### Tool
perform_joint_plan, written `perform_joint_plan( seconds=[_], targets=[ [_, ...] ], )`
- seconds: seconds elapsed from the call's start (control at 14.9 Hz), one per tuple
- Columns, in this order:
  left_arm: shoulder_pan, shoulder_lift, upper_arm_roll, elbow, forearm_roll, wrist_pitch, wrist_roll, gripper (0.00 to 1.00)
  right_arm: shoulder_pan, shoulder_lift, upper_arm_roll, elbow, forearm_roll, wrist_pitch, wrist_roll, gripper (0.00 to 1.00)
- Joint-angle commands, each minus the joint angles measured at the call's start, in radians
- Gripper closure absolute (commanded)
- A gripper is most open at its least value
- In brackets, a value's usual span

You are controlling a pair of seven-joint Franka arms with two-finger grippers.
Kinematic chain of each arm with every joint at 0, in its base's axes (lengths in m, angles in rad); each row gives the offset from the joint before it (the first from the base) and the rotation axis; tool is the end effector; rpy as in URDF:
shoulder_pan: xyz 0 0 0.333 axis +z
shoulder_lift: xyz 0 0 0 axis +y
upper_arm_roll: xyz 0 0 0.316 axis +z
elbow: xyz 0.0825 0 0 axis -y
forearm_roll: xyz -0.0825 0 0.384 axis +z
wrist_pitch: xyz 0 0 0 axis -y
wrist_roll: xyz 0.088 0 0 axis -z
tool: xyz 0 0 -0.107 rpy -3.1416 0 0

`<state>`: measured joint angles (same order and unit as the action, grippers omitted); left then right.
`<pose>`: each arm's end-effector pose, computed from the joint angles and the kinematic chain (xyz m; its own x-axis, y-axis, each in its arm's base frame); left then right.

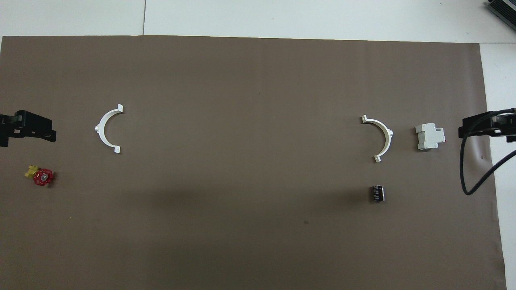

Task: Assemble drain pipe with both arms
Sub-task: 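Reach the right gripper to the white clamp half near it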

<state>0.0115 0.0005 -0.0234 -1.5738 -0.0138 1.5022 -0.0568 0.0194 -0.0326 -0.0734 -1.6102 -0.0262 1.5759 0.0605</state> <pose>0.5470 -0.0081 0.6171 0.9964 0.0440 -0.0727 0.0448 -0.9989 0.0097 0.5436 -0.0329 0.6242 0.9935 -0.1141 -0.0003 -0.1140 -0.9932 0.0239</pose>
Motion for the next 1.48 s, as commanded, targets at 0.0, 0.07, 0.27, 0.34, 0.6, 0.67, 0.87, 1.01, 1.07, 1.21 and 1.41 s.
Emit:
perform_joint_plan(
  seconds=[0.0, 0.07, 0.27, 0.34, 0.6, 0.67, 0.87, 1.01, 1.07, 1.21, 1.41],
  targets=[
    [0.010, -0.031, -0.003, -0.035, -0.012, 0.013, 0.005, 0.00, -0.007, -0.021, 0.006, -0.031, 0.003, 0.024, 0.009, 0.00],
    [0.010, -0.031, -0.003, -0.035, -0.012, 0.013, 0.005, 0.00, -0.009, -0.021, 0.006, -0.031, 0.003, 0.023, 0.010, 0.00],
    [0.010, -0.031, -0.003, -0.035, -0.012, 0.013, 0.005, 0.00, -0.004, -0.032, 0.006, -0.068, 0.005, 0.056, 0.009, 0.00],
    [0.010, -0.031, -0.003, -0.035, -0.012, 0.013, 0.005, 0.00, -0.006, -0.045, 0.007, -0.109, 0.005, 0.100, -0.004, 0.00],
    [0.010, -0.031, -0.003, -0.035, -0.014, 0.013, 0.005, 0.00, -0.004, 0.016, 0.007, -0.191, 0.017, 0.303, -0.117, 0.00],
    [0.010, -0.031, -0.003, -0.035, -0.012, 0.013, 0.005, 0.00, -0.006, 0.052, 0.007, -0.198, 0.037, 0.350, -0.183, 0.00],
    [0.010, -0.031, -0.003, -0.035, -0.012, 0.013, 0.005, 0.00, -0.006, 0.176, 0.007, -0.232, 0.049, 0.533, -0.316, 0.00],
    [0.010, -0.031, -0.003, -0.035, -0.014, 0.013, 0.005, 0.00, -0.003, 0.261, 0.015, -0.260, 0.049, 0.675, -0.359, 0.00],
    [0.010, -0.031, -0.003, -0.035, -0.012, 0.013, 0.005, 0.00, -0.002, 0.293, 0.030, -0.270, 0.051, 0.735, -0.401, 0.00],
    [0.010, -0.031, -0.003, -0.035, -0.012, 0.013, 0.005, 0.00, 0.001, 0.341, 0.040, -0.295, 0.104, 0.803, -0.467, 0.00],
    [0.010, -0.031, -0.003, -0.035, -0.014, 0.013, 0.002, 0.00, -0.010, 0.376, 0.041, -0.361, 0.130, 0.872, -0.640, 0.00]
  ],
)
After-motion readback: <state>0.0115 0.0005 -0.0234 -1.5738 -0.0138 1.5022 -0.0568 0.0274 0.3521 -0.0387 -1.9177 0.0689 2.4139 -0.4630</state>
